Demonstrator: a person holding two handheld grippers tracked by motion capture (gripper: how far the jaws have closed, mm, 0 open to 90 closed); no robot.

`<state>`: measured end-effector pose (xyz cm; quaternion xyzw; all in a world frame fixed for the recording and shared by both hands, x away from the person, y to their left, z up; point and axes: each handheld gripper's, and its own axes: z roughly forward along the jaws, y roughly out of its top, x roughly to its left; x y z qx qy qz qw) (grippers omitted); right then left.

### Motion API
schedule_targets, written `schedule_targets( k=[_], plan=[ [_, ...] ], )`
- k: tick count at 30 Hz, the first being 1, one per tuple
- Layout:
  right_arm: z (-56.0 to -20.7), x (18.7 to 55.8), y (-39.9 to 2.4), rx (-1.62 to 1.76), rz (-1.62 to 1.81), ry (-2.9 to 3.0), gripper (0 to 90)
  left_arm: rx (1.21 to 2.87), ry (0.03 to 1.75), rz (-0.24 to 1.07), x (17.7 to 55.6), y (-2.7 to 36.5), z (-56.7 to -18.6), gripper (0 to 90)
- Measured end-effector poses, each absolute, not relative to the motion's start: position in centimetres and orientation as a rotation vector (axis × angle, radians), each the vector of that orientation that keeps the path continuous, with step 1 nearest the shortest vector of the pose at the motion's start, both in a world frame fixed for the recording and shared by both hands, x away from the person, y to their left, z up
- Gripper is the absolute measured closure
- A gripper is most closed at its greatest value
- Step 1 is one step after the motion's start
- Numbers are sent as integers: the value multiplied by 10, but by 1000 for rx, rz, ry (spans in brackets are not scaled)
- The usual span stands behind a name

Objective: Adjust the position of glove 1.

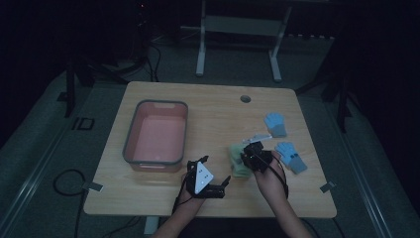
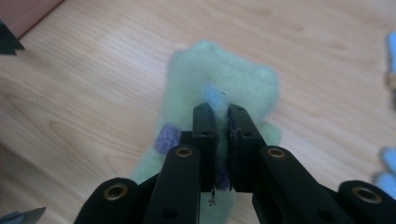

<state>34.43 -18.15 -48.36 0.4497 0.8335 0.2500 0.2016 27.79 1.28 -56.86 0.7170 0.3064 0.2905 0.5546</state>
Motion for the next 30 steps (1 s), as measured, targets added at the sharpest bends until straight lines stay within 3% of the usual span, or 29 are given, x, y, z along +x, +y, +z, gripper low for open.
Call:
schedule_targets(
  k=[16, 26, 30],
  plan=[
    [-516, 347, -186, 1308, 663, 2350, 792, 1689, 708, 646, 280, 14, -569, 13],
    [-495, 345, -204, 1244, 786, 2369, 596, 1717, 688, 602, 281, 10, -568, 13],
    [-490, 347, -221, 1161, 930, 2398, 583, 1766, 626, 587, 280, 13, -566, 15]
  ],
)
